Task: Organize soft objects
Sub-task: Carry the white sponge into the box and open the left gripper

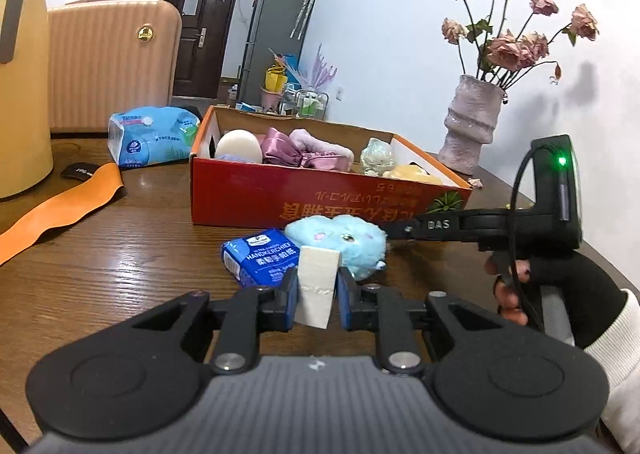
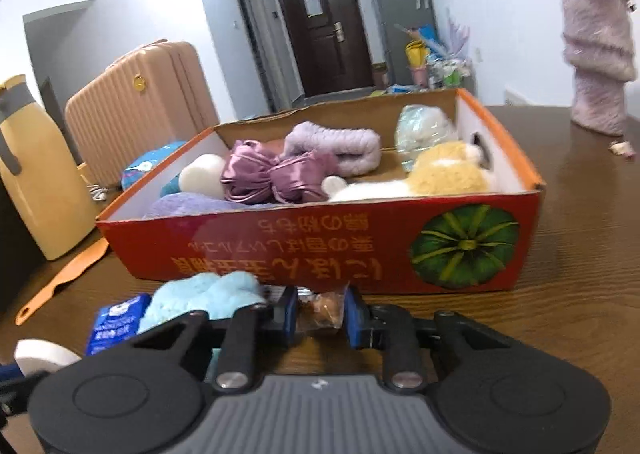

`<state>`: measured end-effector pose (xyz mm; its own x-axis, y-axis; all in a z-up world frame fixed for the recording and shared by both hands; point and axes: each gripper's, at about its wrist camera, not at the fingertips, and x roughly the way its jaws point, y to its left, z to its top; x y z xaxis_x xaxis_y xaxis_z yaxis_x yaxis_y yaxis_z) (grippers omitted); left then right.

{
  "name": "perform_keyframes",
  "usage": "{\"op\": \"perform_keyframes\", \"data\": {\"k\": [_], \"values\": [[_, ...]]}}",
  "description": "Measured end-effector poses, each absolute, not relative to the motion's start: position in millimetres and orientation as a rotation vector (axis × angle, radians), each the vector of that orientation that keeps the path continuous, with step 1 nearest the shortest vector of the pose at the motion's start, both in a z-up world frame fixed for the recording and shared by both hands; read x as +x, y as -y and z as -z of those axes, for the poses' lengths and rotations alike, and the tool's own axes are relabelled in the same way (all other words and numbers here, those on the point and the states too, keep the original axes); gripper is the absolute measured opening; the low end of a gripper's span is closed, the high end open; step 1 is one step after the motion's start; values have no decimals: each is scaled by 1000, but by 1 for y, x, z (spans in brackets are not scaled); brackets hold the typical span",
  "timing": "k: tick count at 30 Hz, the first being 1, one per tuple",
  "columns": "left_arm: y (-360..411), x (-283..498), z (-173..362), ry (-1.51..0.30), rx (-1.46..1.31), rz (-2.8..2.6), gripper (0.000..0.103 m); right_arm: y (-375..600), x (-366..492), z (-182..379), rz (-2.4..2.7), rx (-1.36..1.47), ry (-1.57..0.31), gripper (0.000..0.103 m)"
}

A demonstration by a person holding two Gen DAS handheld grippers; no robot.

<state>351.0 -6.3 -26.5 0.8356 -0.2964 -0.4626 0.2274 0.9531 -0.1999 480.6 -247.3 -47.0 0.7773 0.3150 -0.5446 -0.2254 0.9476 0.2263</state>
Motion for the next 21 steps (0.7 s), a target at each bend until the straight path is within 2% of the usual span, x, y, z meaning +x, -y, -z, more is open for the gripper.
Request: {"op": "perform_keyframes", "data": {"k": [4, 13, 21], "values": [[16, 327, 19, -490, -125, 305, 20, 268, 435, 38, -235, 152, -576, 18], [43, 262, 17, -495, -113, 378, 21, 282, 276, 22, -250, 155, -496, 18], [51, 248, -1, -437, -99, 398, 21, 283, 249, 1, -282, 146, -432, 18]]}}
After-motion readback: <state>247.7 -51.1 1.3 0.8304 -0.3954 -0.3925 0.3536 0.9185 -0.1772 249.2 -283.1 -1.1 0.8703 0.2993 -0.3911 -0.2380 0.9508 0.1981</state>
